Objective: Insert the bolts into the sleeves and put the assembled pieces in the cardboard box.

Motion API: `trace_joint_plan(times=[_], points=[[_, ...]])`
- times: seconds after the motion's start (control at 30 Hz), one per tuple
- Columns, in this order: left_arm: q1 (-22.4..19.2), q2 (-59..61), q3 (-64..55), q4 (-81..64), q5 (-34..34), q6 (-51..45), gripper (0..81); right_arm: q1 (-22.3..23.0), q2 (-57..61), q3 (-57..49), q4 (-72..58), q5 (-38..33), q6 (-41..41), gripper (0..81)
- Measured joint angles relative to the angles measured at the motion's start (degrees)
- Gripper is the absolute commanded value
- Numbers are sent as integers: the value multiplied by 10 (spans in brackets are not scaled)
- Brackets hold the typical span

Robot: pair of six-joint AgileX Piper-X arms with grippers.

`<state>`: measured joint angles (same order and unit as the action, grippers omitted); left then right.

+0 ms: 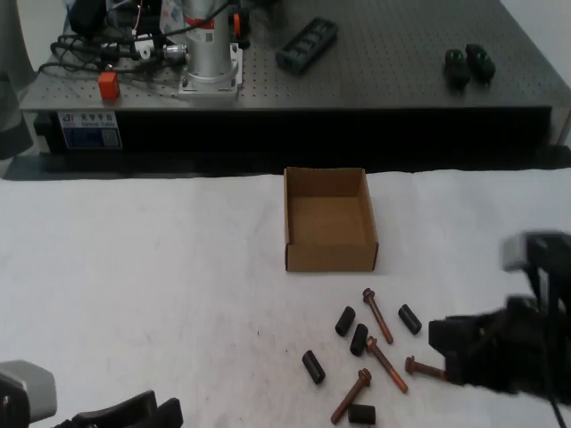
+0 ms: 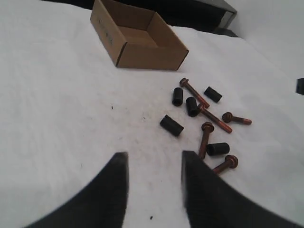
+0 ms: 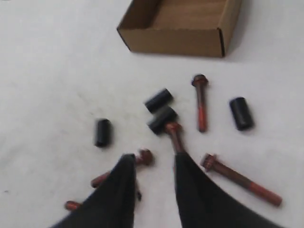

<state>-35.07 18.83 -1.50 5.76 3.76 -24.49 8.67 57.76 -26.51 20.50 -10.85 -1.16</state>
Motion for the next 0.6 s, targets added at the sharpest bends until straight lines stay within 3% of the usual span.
trace_joint_plan(times=[0.1, 0.23, 0.4, 0.6], points=[[0, 0, 0, 0, 0, 1, 327, 0, 124, -94, 108, 36, -116, 223], [0, 0, 0, 0, 0, 2, 327, 0, 252, -184, 201, 64, -193, 223], [0, 0, 0, 0, 0, 2, 327, 1, 345, -240, 241, 103, -253, 223], [0, 0, 0, 0, 0, 2, 327, 1, 369, -250, 241, 114, -284, 223]])
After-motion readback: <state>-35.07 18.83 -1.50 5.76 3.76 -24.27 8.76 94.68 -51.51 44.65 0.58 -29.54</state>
